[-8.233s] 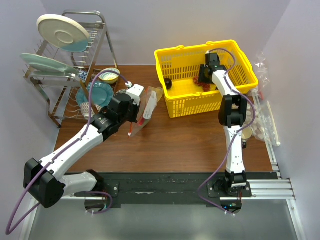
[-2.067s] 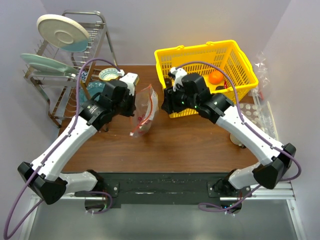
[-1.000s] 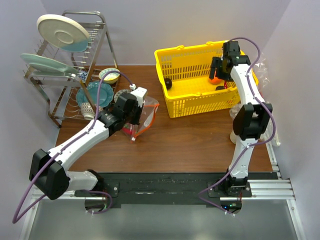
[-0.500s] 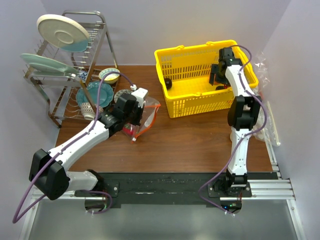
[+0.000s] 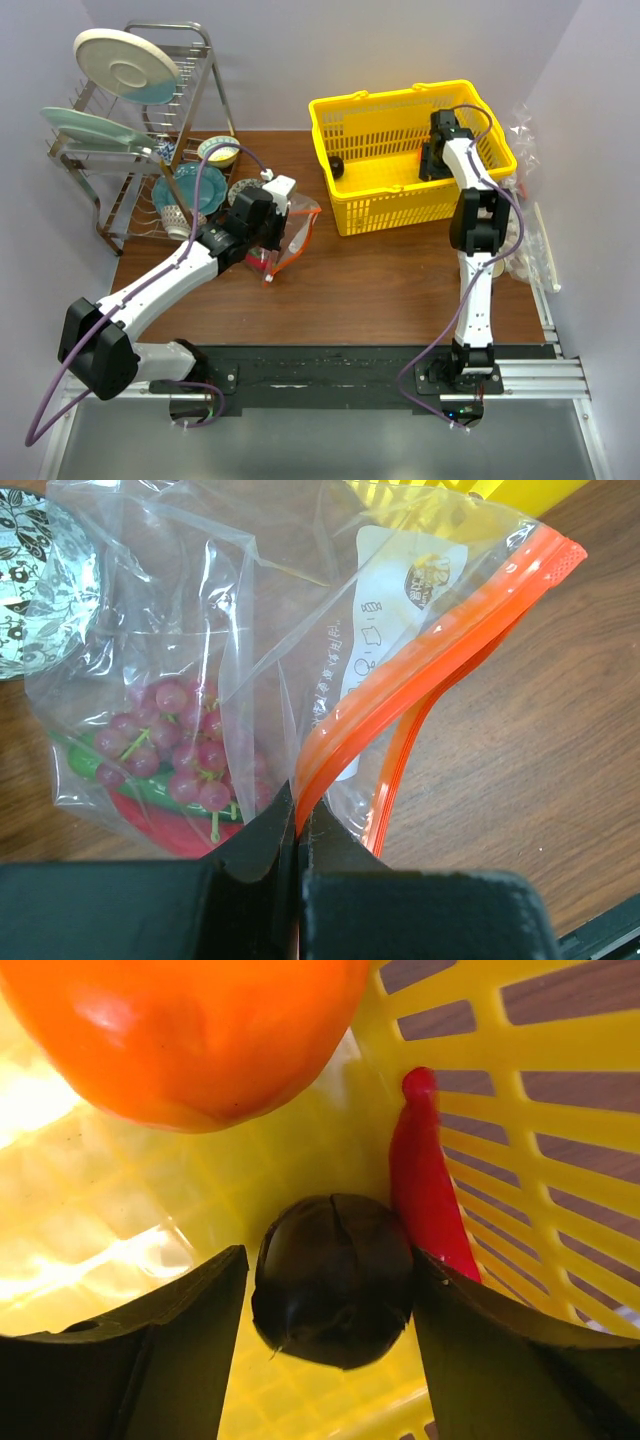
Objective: Place the food in the zip-top bag and seal the zipper
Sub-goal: Pick up the fake fruit from the bin.
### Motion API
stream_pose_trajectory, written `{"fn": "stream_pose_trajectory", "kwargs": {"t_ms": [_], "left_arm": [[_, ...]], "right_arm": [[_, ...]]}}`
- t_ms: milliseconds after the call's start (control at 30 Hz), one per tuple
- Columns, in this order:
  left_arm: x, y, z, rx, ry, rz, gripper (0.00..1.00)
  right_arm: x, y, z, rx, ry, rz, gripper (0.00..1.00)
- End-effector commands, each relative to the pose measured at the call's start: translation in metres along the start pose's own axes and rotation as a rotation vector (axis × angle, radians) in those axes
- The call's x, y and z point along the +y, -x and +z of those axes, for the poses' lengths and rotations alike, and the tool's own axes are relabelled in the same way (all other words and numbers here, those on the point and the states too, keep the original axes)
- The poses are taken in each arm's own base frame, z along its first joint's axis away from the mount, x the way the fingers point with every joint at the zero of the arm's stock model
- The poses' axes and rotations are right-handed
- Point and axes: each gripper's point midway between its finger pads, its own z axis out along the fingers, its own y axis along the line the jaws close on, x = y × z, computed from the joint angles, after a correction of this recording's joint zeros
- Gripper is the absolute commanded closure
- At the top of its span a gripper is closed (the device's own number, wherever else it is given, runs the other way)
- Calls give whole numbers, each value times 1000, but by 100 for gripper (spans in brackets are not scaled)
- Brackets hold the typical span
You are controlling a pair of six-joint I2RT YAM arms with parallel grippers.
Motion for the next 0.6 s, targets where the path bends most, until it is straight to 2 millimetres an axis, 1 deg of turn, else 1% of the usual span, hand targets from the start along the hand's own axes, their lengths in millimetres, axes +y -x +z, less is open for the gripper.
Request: {"fn": "stream_pose_trajectory", "kwargs": {"t_ms": [0,67,100,133,167,200,300,333,400,433,467,500,533,567], "left_arm": [[1,21,-6,-80,2,8,100],[2,20,-6,-77,4,8,100],[2,21,-7,-78,5,8,100],[2,22,-7,-82,5,9,100],[3,21,-7,-80,8,9,100],[3,22,-7,-80,8,11,100],[3,21,-8,-81,11,11,100],[3,21,-8,-81,11,11,100],[3,22,-9,-85,11,10,100],[3,22,-9,-86,12,10,100],[3,23,-9,-88,10,12,100],[3,23,-10,-88,10,12,100],[3,23,-10,-89,12,12,100],[4,23,-10,-89,12,12,100]], "right_arm": [[2,25,-11,-79,29,37,42],[6,30,-18,-100,57,51,53],[10,37,-30,-120,94,58,56],[12,40,-36,-131,112,74,59],[14,44,-44,-142,135,79,60],[16,51,-62,-168,172,89,60],[28,57,-90,-208,230,80,60],[34,67,-117,-251,284,79,60],[44,70,-141,-279,349,71,60],[51,77,-169,-317,424,76,60],[56,79,-184,-334,474,73,60],[61,76,-193,-335,517,72,59],[67,79,-206,-359,569,79,59],[73,80,-239,-396,671,65,59]]}}
